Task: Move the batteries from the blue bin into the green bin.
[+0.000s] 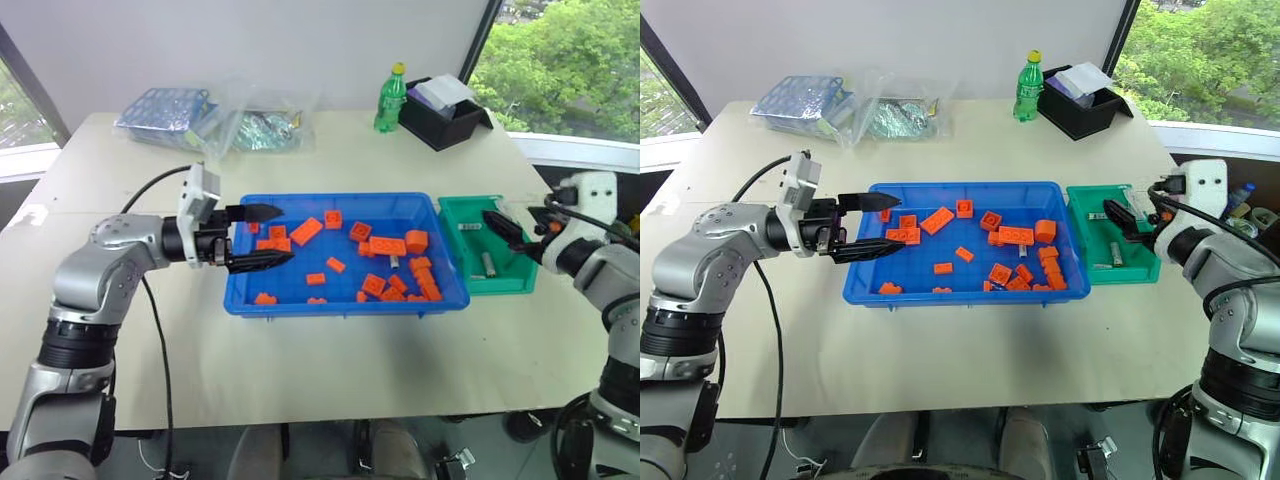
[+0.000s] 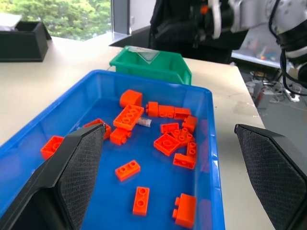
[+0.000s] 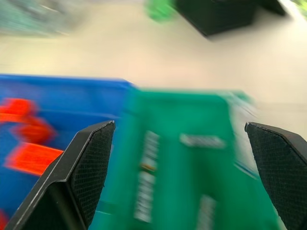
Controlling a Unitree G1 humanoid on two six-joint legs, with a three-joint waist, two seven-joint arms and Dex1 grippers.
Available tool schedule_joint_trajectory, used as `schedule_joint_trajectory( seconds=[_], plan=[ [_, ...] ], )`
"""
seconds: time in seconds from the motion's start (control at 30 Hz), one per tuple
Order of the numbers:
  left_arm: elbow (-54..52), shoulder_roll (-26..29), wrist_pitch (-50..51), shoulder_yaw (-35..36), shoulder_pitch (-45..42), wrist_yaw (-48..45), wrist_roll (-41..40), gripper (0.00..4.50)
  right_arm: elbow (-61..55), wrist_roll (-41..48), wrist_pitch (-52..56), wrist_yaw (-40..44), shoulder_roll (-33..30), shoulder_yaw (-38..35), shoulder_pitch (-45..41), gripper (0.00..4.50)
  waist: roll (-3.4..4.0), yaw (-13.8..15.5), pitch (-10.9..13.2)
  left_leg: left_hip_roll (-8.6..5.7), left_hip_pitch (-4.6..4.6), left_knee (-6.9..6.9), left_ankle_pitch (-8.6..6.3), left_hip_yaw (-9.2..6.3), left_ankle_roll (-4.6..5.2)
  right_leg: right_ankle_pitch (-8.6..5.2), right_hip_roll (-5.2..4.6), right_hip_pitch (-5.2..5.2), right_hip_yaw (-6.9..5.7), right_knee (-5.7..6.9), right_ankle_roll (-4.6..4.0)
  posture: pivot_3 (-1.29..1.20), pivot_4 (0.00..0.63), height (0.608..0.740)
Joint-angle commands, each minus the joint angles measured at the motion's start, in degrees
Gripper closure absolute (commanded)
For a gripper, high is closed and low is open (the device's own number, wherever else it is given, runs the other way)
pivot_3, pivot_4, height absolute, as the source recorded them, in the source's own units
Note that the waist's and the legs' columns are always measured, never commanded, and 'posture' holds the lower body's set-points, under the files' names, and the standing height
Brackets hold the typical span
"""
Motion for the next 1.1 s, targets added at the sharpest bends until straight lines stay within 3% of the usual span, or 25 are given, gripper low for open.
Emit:
schedule_joint_trajectory(
  seconds=[0.03, 0.13, 0.23, 0.33, 0.43, 0.7, 1.0, 1.1],
  plan=[
    [-2.6, 0.7, -0.1, 1.3, 0.0, -0.1, -0.7, 0.00, -3.8, 4.2, 0.1, 7.1, -4.8, 7.7, -3.4, 0.02, 0.00, 0.0, 0.0, 0.01, 0.01, -0.01, 0.00, -0.01, 0.00, 0.00, 0.01, -0.01, 0.00, 0.00, 0.00, 0.00, 0.150, 0.723],
    [-2.6, 0.7, 0.2, 1.1, -0.2, -0.4, -0.8, 0.00, -1.4, 4.5, -0.5, 10.8, -7.2, 14.4, -6.2, 0.02, -0.06, 0.0, 0.0, 0.01, 0.06, -0.04, -0.02, -0.04, -0.02, -0.01, 0.01, -0.17, -0.02, -0.02, 0.00, 0.00, 0.150, 0.723],
    [-2.2, 0.6, 0.2, 0.2, -1.4, -1.3, -0.5, 0.00, 7.3, -2.5, -10.3, 21.4, -10.6, 29.2, -11.6, 0.02, -0.07, 0.1, 0.1, -0.01, 0.03, 0.00, -0.02, -0.03, -0.02, -0.01, 0.00, -0.18, -0.01, -0.05, 0.00, 0.00, 0.150, 0.723],
    [-2.4, 0.3, 0.2, -0.8, -2.5, -1.9, -0.3, 0.00, 22.4, -10.6, -22.6, 30.1, -8.9, 40.6, -18.6, 0.02, -0.24, 0.0, 0.1, -0.01, 0.01, 0.05, -0.02, 0.01, -0.02, -0.01, 0.00, -0.19, -0.01, -0.07, 0.00, 0.00, 0.150, 0.723],
    [-3.2, 0.0, 0.6, -1.0, -2.8, -1.4, -0.5, 0.00, 38.0, -17.1, -33.8, 34.8, -5.4, 46.5, -25.3, 0.02, -0.25, -0.1, 0.2, -0.02, -0.01, 0.04, -0.01, 0.02, 0.00, 0.00, 0.00, -0.21, -0.01, -0.03, 0.00, 0.00, 0.150, 0.723],
    [-7.2, 0.9, 2.3, 0.9, -0.4, 1.0, -1.7, 0.00, 66.8, -26.8, -51.2, 40.5, 2.1, 50.0, -35.6, 0.02, -0.29, -0.2, 0.2, -0.04, 0.01, 0.02, 0.03, -0.07, 0.01, 0.19, 0.07, -0.01, 0.03, 0.38, 0.18, 0.00, 0.150, 0.723],
    [-10.5, 2.8, 3.5, 3.7, 3.2, 3.2, -2.9, 0.00, 75.6, -30.0, -57.7, 44.5, 3.5, 47.5, -37.2, 0.02, -0.25, -0.6, 0.2, -0.03, 0.11, 0.05, 0.04, -0.06, -0.03, 0.08, 0.06, 0.06, 0.04, 0.39, 0.09, 0.00, 0.150, 0.723],
    [-10.7, 2.6, 3.6, 3.6, 3.2, 3.5, -2.9, 0.00, 76.9, -30.1, -57.9, 42.7, 4.5, 46.0, -37.4, 0.92, -0.26, -0.9, 0.2, -0.04, 0.12, 0.04, 0.05, -0.07, -0.04, 0.15, 0.07, 0.07, 0.04, 0.41, 0.20, 0.00, 0.150, 0.723]
  ],
)
